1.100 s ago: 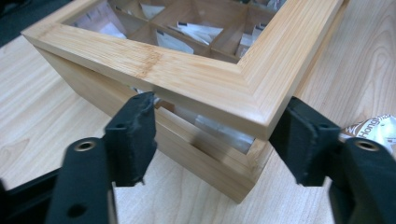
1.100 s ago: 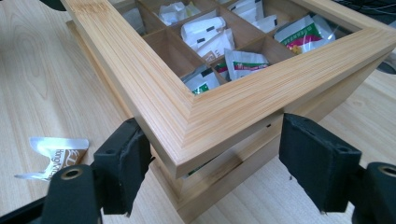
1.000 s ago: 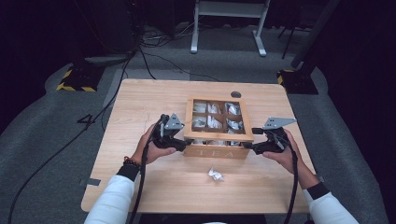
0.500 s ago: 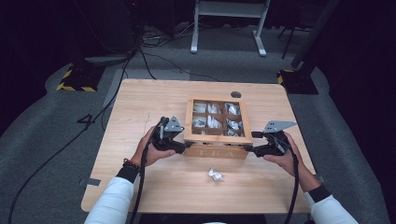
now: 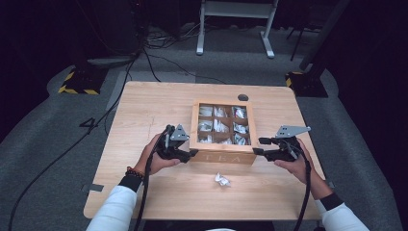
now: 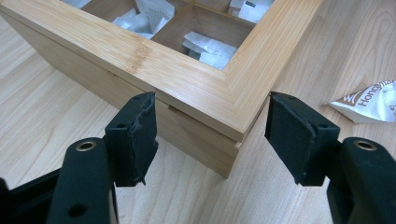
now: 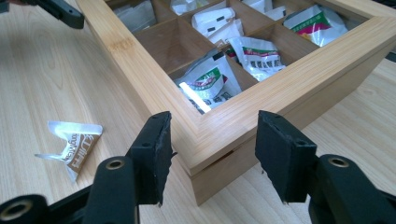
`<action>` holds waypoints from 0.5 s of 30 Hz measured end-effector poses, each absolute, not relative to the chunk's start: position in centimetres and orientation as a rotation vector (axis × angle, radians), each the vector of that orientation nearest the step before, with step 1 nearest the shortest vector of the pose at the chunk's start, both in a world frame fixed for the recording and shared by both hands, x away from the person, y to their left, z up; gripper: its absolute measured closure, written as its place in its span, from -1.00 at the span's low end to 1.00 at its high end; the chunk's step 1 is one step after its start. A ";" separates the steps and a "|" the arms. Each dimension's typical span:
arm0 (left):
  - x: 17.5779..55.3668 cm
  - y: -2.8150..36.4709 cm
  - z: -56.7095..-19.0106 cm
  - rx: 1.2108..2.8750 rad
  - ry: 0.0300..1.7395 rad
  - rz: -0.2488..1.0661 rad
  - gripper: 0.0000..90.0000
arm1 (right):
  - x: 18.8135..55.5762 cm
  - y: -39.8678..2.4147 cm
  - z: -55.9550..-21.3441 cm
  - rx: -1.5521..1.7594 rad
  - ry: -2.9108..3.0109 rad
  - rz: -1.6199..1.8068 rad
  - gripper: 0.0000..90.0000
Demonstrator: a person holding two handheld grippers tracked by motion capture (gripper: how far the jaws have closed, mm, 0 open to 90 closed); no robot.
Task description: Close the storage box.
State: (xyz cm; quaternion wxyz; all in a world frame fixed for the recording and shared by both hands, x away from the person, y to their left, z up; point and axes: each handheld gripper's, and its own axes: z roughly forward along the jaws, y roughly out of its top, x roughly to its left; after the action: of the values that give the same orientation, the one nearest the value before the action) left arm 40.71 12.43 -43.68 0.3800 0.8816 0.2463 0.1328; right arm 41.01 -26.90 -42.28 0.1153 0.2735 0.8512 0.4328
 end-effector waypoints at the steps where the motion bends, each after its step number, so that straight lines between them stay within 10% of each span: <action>1: 40.7 12.4 -43.7 2.252 0.628 0.343 -0.26 | 41.0 -26.8 -42.4 0.802 2.498 1.271 0.03; 15: 39.9 13.1 -42.5 2.238 0.667 0.428 -0.51 | 40.5 -26.8 -41.8 0.753 2.486 1.243 -0.18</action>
State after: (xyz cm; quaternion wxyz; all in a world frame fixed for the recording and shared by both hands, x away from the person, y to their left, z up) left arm 39.86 13.08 -42.53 0.3742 0.8741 0.2607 0.1671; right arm 40.52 -26.83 -41.78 0.1307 0.2594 0.8559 0.4278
